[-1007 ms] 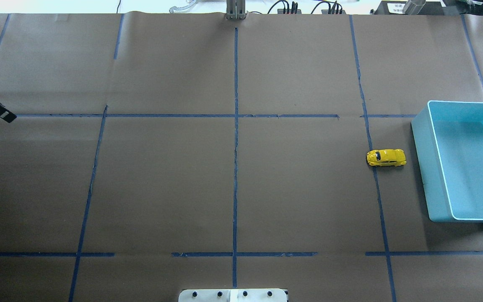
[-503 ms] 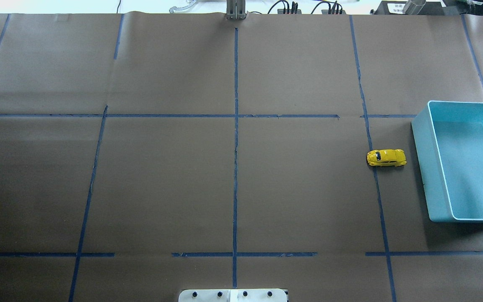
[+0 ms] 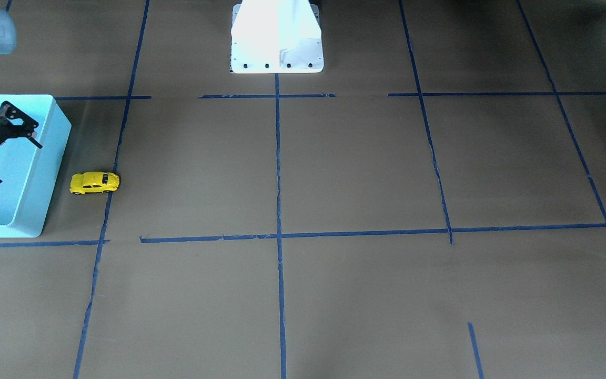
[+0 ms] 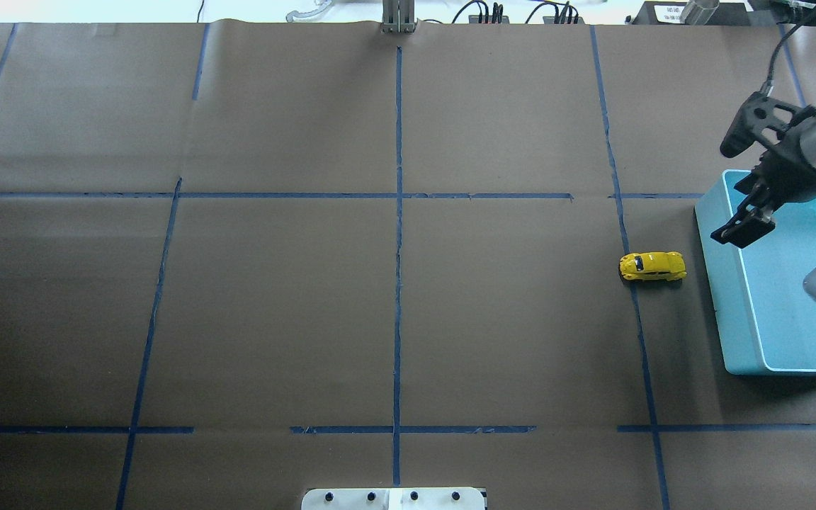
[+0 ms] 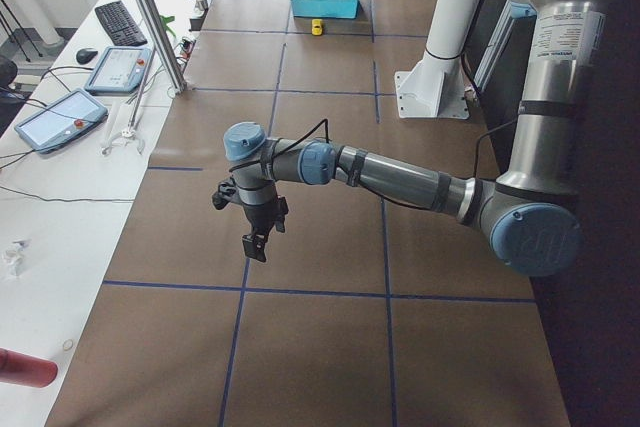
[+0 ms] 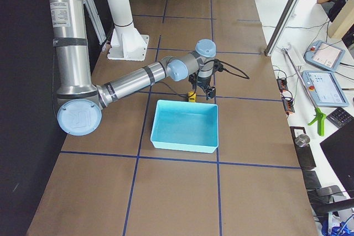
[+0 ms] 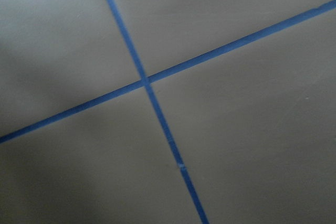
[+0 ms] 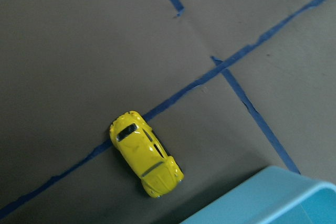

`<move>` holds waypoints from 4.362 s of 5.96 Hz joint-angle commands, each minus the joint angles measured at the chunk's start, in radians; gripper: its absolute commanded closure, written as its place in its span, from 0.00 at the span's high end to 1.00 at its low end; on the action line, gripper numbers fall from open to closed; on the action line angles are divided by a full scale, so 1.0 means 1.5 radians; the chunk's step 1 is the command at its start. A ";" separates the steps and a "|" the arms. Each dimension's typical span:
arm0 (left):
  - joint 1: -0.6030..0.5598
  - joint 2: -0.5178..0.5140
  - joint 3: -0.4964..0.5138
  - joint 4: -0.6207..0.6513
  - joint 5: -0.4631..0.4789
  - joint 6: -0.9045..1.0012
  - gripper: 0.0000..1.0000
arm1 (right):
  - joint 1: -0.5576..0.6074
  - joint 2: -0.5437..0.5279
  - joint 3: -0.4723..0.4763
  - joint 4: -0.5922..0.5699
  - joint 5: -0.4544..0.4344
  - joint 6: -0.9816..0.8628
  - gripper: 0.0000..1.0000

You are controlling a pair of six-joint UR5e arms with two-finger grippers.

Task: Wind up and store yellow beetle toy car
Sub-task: 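Reach the right gripper from the bin down to the yellow car, then close the right gripper on the yellow car and lift it, then carry the car into the light-blue bin and lower it to the floor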

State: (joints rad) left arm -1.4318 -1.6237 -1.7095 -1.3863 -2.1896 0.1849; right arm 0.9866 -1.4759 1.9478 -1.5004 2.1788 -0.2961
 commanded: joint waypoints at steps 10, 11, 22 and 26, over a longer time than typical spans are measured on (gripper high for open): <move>-0.144 0.071 0.016 -0.005 -0.096 0.019 1.00 | -0.144 0.060 -0.162 0.092 -0.095 -0.239 0.61; -0.144 0.073 0.015 -0.006 -0.096 0.019 1.00 | -0.143 0.060 -0.161 0.094 -0.095 -0.240 0.42; -0.144 0.073 0.012 -0.005 -0.095 0.022 1.00 | 0.055 -0.172 -0.071 0.123 -0.051 -0.472 0.00; -0.143 0.071 0.012 -0.005 -0.094 0.024 1.00 | 0.012 -0.171 -0.151 0.225 -0.049 -0.411 0.02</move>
State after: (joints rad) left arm -1.6461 -1.5178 -1.6920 -1.3944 -2.3301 0.2209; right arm 1.0206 -1.7326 1.7344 -1.1673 2.1061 -0.9254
